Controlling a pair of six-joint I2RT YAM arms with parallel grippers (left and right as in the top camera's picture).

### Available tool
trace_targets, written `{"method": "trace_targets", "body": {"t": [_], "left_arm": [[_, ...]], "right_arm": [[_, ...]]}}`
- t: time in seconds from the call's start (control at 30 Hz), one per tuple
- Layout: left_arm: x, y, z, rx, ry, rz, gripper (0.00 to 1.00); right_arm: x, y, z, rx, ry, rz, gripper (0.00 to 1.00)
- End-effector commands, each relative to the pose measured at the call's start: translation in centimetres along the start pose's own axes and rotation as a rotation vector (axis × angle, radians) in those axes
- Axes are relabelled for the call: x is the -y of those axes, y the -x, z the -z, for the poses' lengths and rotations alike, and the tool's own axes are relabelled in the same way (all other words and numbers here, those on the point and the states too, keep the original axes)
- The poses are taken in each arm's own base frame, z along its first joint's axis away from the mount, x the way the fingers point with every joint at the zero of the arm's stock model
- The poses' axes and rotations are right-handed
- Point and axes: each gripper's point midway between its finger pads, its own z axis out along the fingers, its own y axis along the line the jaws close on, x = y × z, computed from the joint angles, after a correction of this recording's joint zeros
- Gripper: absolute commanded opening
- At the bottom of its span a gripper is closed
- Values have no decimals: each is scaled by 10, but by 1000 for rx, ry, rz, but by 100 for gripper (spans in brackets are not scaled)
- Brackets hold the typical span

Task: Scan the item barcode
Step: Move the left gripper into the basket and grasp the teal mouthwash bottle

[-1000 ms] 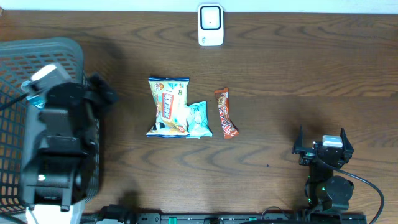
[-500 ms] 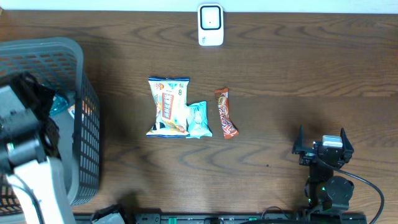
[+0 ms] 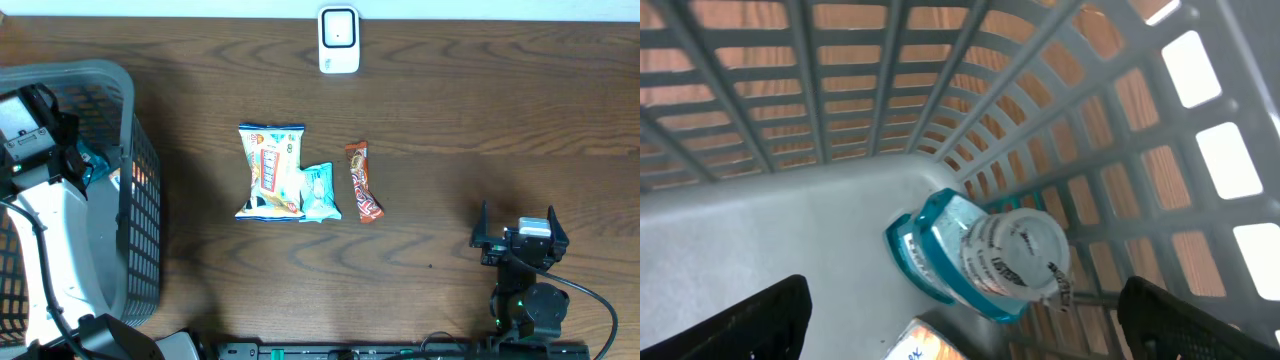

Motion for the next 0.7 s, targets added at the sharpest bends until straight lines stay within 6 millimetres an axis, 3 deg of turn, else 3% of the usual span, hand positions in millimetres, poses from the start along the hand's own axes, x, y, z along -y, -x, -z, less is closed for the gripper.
{"method": "trace_targets", "body": {"t": [0.0, 0.23, 0.5, 0.67], "left_arm": [[6, 2, -1, -2, -17, -181, 98], [13, 3, -14, 16, -28, -477, 98], [27, 5, -34, 55, -52, -608, 98], [25, -1, -42, 39, -42, -613, 99]], "right_arm": [[2, -1, 0, -2, -12, 7, 99], [2, -1, 0, -2, -12, 7, 99], [2, -1, 0, -2, -12, 7, 99], [2, -1, 0, -2, -12, 7, 99]]}}
